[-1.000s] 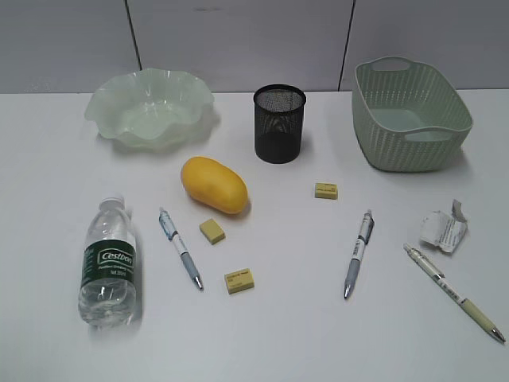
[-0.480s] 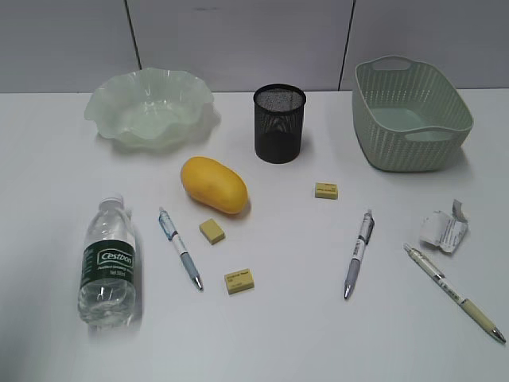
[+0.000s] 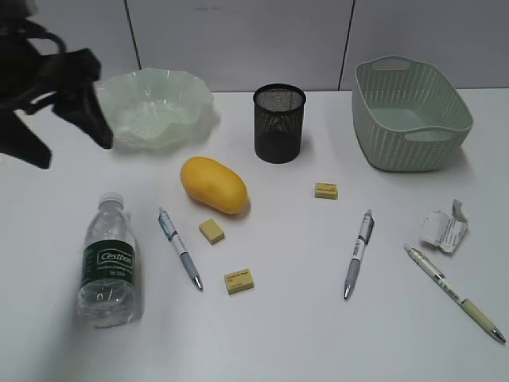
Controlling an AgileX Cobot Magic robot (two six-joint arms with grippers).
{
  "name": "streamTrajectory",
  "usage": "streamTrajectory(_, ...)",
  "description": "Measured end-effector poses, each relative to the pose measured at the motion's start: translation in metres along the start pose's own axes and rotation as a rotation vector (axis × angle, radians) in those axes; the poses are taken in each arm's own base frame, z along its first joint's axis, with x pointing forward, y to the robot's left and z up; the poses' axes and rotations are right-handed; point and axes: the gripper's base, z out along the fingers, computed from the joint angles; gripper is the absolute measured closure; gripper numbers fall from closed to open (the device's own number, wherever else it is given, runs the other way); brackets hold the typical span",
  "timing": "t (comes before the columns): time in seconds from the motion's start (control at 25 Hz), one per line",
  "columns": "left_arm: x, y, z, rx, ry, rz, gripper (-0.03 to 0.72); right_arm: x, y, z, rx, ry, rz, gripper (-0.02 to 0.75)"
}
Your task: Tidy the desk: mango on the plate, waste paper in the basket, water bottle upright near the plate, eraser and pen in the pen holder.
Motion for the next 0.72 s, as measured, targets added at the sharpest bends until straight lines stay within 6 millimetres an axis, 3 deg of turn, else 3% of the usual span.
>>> streamTrajectory(0.32,-0.041,-0.059,0.063,0.018,0.037,-0.053,0.106,0.000,0.000,0.000,0.000,0.000,0.000,0.335)
streamTrajectory(0.56,-0.069,-0.076,0.101,0.021,0.033,-0.189,0.104,0.000,0.000,0.000,0.000,0.000,0.000,0.335)
streamTrajectory(0.72,-0.076,-0.078,0.123,0.001,0.056,-0.274,0.091,0.000,0.000,0.000,0.000,0.000,0.000,0.335)
